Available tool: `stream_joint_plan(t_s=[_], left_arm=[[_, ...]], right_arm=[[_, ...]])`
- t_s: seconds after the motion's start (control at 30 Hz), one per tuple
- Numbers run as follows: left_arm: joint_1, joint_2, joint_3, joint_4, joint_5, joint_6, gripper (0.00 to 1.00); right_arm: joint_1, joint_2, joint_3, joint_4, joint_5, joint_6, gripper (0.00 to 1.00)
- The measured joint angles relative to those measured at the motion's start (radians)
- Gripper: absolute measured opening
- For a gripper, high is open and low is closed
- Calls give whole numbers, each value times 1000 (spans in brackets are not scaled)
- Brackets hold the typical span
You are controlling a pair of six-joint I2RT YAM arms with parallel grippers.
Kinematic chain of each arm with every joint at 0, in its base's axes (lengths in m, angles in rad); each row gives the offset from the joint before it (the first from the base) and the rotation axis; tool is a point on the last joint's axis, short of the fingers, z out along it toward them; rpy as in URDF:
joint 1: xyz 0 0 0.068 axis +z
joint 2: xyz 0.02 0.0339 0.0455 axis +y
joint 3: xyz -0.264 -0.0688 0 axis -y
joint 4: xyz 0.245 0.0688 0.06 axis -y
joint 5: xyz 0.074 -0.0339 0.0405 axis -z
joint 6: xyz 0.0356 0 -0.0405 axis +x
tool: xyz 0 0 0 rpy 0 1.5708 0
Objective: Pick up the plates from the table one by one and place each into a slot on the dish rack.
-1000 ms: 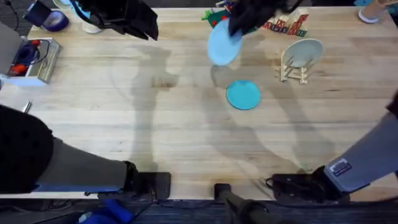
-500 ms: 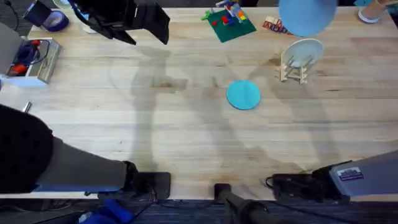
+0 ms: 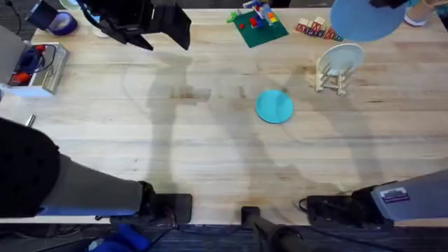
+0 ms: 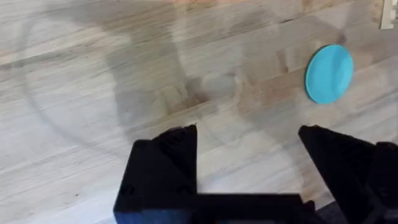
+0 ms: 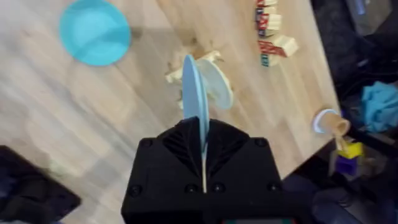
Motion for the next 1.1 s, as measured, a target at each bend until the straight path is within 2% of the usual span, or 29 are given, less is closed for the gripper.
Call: stream_joint_plan(t_s=[0.67,0.9,1.1], left_arm=[[0,0,0,0,0,0,995],[0,0,0,0,0,0,995],[0,0,0,0,0,0,995]], right_arm=[[-54,0,0,-15,35,-255,31],[-125,10,0,-14,44,-310,31],[-190,64,0,-16,44,-339,31]])
